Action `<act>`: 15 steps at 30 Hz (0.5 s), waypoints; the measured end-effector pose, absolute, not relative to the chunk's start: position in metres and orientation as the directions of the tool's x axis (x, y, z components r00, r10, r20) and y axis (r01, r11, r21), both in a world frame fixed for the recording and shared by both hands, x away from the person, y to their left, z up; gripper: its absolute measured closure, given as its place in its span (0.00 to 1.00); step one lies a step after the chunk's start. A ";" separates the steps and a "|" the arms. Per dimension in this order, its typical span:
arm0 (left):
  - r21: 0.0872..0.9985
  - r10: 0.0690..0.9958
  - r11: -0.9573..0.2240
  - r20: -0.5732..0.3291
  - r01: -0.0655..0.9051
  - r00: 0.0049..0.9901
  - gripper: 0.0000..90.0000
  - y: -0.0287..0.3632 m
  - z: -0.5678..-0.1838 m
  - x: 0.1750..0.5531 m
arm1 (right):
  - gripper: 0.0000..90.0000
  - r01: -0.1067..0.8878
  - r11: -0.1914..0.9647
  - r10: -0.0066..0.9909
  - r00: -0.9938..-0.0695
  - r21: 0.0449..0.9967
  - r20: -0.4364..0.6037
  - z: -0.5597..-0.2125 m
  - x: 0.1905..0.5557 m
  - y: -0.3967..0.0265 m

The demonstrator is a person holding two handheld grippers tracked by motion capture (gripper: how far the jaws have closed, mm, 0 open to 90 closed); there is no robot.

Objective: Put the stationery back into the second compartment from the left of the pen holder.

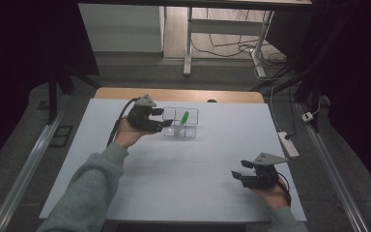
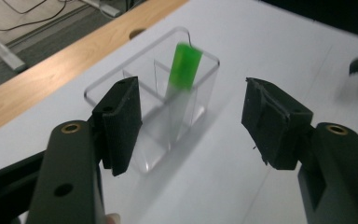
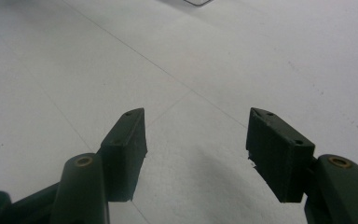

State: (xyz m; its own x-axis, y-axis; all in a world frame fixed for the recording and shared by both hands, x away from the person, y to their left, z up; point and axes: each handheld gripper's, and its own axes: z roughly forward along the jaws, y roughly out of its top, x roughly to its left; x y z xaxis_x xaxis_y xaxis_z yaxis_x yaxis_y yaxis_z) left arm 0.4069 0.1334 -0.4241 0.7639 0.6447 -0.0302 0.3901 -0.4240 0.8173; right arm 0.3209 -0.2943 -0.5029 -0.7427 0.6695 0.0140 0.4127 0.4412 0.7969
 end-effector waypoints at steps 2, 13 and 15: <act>0.815 0.644 -0.425 -0.034 0.394 0.764 0.42 0.140 -0.430 0.396 | 0.43 0.412 0.441 0.670 -0.742 0.798 0.013 -0.503 0.321 -0.294; 0.806 0.645 -0.405 -0.082 0.431 0.760 0.43 0.177 -0.465 0.340 | 0.43 0.415 0.444 0.669 -0.743 0.795 0.014 -0.503 0.321 -0.295; 0.804 0.649 -0.403 -0.085 0.437 0.756 0.43 0.183 -0.470 0.331 | 0.43 0.416 0.440 0.671 -0.741 0.796 0.017 -0.503 0.322 -0.295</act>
